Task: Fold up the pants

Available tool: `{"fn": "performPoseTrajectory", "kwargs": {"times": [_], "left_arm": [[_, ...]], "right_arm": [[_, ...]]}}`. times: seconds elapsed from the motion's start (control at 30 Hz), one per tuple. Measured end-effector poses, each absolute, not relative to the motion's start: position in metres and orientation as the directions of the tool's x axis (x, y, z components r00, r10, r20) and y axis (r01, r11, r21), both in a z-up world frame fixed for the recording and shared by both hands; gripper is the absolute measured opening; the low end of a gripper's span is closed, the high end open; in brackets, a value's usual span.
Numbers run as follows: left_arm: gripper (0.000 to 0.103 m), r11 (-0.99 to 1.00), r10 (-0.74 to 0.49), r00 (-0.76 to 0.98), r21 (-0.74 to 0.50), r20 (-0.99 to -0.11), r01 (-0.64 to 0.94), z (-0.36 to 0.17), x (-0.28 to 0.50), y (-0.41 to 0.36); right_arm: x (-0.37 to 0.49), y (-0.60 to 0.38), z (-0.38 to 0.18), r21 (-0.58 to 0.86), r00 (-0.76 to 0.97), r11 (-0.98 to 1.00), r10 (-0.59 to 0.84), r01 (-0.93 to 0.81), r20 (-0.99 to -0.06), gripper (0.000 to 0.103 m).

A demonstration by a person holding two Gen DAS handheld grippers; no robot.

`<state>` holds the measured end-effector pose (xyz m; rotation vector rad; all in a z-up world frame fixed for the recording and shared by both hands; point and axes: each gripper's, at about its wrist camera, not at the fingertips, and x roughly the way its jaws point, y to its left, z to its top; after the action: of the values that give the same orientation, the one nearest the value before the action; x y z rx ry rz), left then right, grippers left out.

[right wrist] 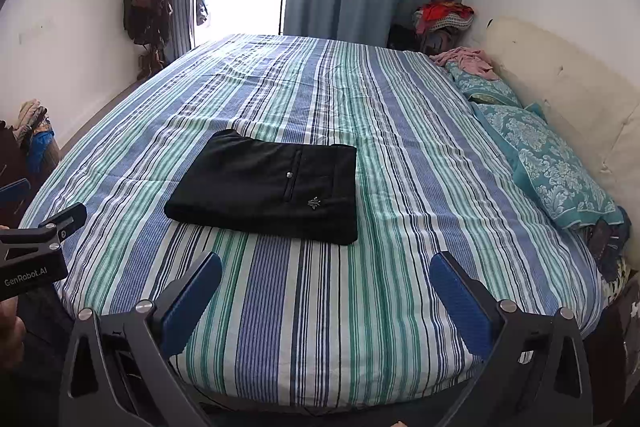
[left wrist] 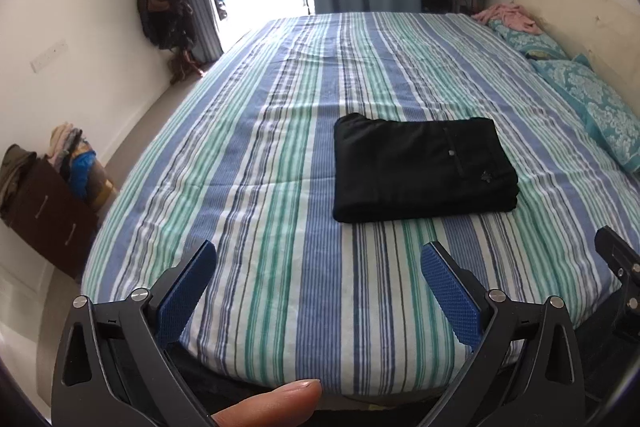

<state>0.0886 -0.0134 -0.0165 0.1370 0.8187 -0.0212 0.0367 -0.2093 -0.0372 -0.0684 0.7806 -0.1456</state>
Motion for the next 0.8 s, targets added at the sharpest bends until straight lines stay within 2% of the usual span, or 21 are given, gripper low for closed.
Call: {"fn": "performPoseTrajectory", "kwargs": {"times": [0.17, 0.33, 0.8], "left_arm": [[0.103, 0.997, -0.002, 0.653, 0.053, -0.758, 0.064, -0.0092, 0.0925, -0.0105], [0.103, 0.996, 0.047, 0.641, 0.084, -0.766, 0.027, -0.009, 0.0934, -0.0091], [0.103, 0.995, 0.031, 0.658, 0.084, -0.752, 0.05, -0.0073, 0.0868, -0.0101]], "right_arm": [[0.0332, -0.2004, -0.0403, -0.112, 0.702, 0.991, -0.133, 0.076, -0.7, 0.103], [0.0335, -0.2019, -0.0367, -0.107, 0.708, 0.991, -0.131, 0.079, -0.694, 0.103], [0.0313, -0.2083, -0.0342, -0.104, 0.705, 0.987, -0.16, 0.121, -0.691, 0.103]]}}
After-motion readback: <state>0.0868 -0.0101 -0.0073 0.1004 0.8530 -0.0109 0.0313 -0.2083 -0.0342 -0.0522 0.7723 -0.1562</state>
